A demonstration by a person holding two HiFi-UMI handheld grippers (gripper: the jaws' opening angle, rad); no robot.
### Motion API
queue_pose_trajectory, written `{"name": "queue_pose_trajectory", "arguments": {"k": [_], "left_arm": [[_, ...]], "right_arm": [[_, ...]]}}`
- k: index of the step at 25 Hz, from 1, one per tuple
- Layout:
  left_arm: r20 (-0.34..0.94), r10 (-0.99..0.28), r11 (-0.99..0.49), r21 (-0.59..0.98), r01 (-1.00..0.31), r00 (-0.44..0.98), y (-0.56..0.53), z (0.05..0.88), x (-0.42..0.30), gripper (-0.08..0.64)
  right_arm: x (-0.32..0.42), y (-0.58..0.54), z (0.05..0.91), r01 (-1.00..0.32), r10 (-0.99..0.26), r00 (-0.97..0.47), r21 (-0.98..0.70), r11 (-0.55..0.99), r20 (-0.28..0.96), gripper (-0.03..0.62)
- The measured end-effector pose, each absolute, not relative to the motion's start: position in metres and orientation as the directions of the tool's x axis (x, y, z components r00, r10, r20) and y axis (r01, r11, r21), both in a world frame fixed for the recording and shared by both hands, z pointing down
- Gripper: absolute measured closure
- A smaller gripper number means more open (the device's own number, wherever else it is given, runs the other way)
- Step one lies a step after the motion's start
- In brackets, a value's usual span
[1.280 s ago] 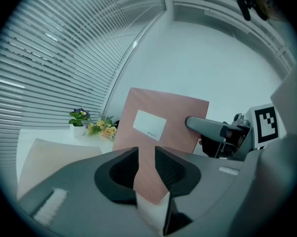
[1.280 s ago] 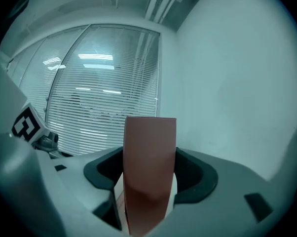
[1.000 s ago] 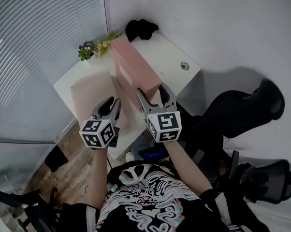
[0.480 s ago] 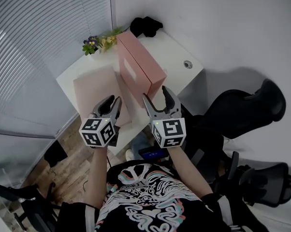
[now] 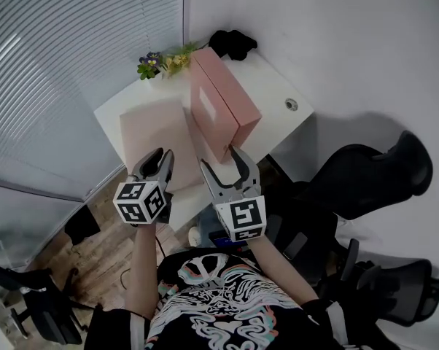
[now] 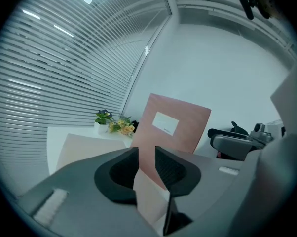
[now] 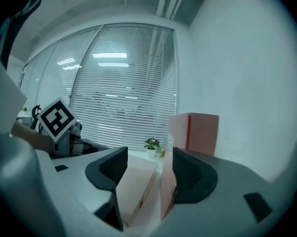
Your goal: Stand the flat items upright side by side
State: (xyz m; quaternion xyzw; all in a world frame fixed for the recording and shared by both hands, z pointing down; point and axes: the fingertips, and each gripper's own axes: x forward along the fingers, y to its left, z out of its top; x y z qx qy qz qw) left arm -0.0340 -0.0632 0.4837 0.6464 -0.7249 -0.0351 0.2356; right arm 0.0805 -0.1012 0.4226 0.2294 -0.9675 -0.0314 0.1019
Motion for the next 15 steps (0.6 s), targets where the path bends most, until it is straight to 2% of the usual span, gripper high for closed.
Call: {"name": "queue_pose_trajectory", "arguments": {"k": [9, 15], "left_arm": [[0.351, -0.912, 0.33, 0.327, -0.886, -0.21, -0.023, 0.503, -0.099, 0.465], [0.411, -0.867, 0.423, 0.313, -0.85, -0.281, -0.01, 0.526, -0.142, 0.465]], "right_arm": [[0.007, -0.079, 0.469, -0.289, -0.271, -0.901, -0.003, 0.957, 0.338, 0.296], [-0.027, -0.104, 0.507, -0.312, -0.25, -0.87, -0.082, 0.947, 0.424, 0.279]]}}
